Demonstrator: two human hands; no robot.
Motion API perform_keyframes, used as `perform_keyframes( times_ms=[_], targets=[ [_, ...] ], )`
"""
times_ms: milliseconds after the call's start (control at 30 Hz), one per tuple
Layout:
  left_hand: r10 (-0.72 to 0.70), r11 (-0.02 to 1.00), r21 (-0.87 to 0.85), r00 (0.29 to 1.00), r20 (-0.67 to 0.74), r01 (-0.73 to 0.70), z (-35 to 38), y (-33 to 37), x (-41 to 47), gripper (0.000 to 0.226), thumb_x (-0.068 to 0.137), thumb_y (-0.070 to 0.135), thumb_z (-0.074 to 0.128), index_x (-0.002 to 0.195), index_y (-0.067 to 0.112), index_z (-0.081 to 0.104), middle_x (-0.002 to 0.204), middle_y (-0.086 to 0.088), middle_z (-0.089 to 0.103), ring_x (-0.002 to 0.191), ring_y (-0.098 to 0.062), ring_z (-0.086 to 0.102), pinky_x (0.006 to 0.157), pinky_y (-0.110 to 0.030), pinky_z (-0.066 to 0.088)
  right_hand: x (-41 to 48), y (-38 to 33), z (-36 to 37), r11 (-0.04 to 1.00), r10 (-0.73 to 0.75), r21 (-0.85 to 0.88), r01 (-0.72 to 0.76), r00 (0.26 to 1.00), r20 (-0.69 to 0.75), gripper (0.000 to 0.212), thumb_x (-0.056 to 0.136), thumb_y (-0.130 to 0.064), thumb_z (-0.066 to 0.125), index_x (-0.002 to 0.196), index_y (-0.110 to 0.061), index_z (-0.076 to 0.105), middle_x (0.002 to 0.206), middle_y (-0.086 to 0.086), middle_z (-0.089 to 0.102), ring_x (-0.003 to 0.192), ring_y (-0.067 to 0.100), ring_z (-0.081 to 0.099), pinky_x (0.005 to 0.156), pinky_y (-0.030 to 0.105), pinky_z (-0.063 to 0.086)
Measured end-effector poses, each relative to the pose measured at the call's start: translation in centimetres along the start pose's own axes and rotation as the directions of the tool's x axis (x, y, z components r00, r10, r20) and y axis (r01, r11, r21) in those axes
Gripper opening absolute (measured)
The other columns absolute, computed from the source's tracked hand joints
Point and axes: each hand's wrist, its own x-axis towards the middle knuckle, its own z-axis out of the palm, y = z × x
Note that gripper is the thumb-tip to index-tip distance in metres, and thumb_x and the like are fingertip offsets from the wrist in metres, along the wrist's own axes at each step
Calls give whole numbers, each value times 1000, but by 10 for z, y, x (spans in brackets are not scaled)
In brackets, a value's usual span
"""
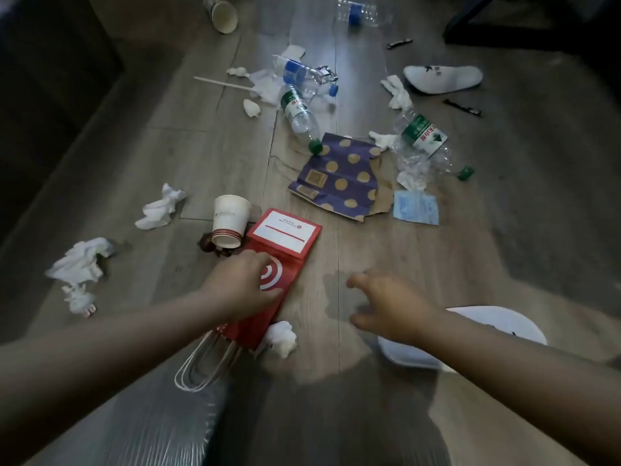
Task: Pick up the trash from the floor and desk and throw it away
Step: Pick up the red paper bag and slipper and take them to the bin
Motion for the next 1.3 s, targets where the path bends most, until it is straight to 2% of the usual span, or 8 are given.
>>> perform_keyframes(
  times_ms=[100,167,300,367,633,833,1133,1300],
  targets=[
    [-22,998,53,999,26,20,11,-6,-6,60,74,57,65,120,21,51,119,-3,55,105,-22,55,83,-32,46,-14,10,9,997,-24,-73,24,1000,-2,59,82,-44,66,133,-26,44,121,-2,54,97,14,53,74,24,41],
    [-45,996,84,997,59,40,15,-9,-8,65,72,59,66,121,20,50,123,-5,53,107,-24,54,83,-32,44,-22,19,17,995,-7,-102,9,1000,17,64,80,-46,66,136,-26,41,124,-2,53,101,16,52,78,25,42],
    [-94,992,93,993,78,86,18,-12,-8,82,70,61,68,135,20,41,134,-8,47,119,-27,49,92,-34,42,-34,32,23,992,36,-124,-28,998,60,77,78,-49,66,142,-26,31,134,-2,47,115,19,48,90,29,41],
    [-122,990,89,987,106,113,20,-12,-11,89,69,62,69,141,21,36,139,-9,43,124,-28,46,96,-35,41,-41,38,25,992,59,-118,-50,996,73,81,76,-49,67,144,-26,29,137,-3,45,118,19,47,91,28,40],
    [-129,991,58,981,144,121,19,-13,-6,87,72,58,69,142,19,35,140,-9,43,125,-27,46,93,-33,41,-48,55,37,975,123,-197,-101,987,105,92,71,-51,71,145,-24,25,138,0,42,119,21,46,94,32,43],
    [-169,984,81,970,176,157,33,-18,-5,99,67,65,69,144,19,28,143,-11,35,127,-32,42,101,-40,41,-45,63,49,954,138,-284,-99,983,119,113,63,-52,76,150,-23,10,147,2,29,132,23,34,106,37,34],
    [-263,965,34,955,135,261,39,-24,6,115,56,70,74,145,22,19,148,-14,24,130,-36,36,106,-44,38,-33,69,61,967,104,-244,-75,989,105,104,67,-48,69,149,-26,9,143,2,33,123,24,43,103,33,35],
    [-301,953,12,942,149,303,42,-28,7,122,54,69,75,149,26,10,147,-14,27,132,-35,35,104,-43,38,-17,60,56,983,88,-163,-84,996,21,103,70,-53,65,150,-21,9,142,2,35,123,22,43,103,31,32]
  ],
)
